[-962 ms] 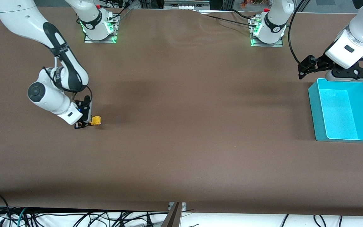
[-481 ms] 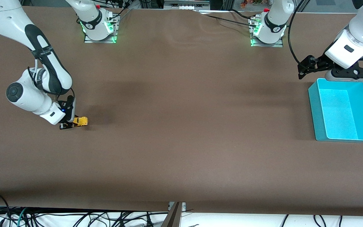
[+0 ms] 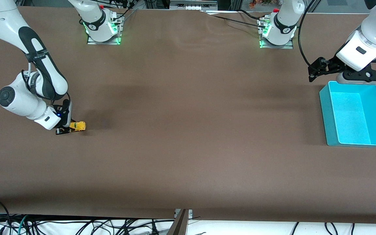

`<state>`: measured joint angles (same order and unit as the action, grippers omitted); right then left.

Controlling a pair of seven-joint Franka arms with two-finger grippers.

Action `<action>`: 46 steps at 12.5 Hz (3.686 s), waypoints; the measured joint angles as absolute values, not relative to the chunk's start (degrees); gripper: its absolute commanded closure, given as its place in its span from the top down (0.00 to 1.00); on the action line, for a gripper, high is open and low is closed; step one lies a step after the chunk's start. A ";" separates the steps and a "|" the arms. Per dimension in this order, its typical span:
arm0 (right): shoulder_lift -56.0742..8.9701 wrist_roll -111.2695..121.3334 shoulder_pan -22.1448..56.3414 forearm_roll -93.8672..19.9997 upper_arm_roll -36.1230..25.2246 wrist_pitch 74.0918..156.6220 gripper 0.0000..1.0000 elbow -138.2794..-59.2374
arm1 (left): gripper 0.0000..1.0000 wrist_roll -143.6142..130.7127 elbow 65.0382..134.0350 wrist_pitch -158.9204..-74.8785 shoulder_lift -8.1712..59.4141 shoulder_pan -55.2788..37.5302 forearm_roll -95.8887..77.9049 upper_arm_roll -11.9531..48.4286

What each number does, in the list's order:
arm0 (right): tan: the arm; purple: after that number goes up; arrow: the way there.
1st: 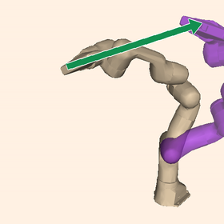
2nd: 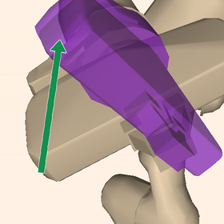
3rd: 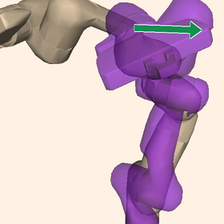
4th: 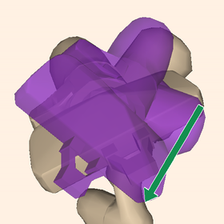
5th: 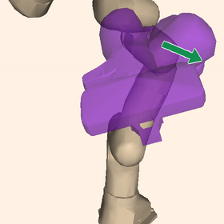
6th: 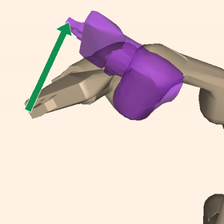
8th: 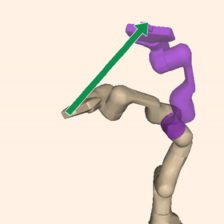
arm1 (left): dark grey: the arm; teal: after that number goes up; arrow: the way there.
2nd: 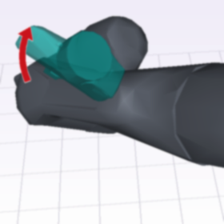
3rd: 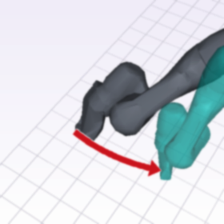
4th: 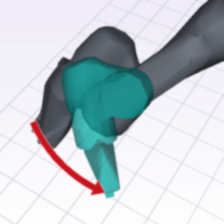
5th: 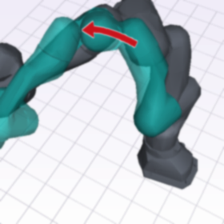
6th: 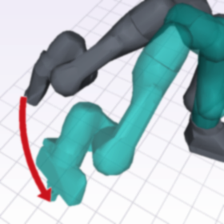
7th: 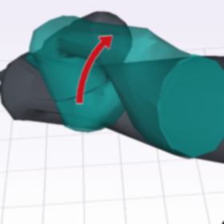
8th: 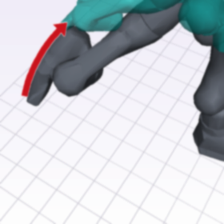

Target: Wind and store yellow beetle car

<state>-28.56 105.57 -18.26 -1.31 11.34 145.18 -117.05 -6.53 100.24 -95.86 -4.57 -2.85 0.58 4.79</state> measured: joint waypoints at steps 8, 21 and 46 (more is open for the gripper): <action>-32.56 97.19 -18.35 -1.31 16.11 134.96 1.00 -108.29 | 1.00 -6.52 100.24 -95.86 -4.57 -3.00 0.58 4.79; -12.84 81.79 -18.51 -1.24 17.00 111.61 1.00 -102.96 | 1.00 -6.53 100.24 -95.86 -4.58 -3.04 0.58 5.47; 7.90 9.92 -7.62 -1.19 10.17 91.64 1.00 -98.45 | 1.00 42.84 115.82 -99.71 3.53 6.82 2.63 4.51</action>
<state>7.90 9.92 -7.62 -1.19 10.17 91.64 -98.45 42.84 115.82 -99.71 3.53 6.82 2.63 4.51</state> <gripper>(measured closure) 0.000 0.000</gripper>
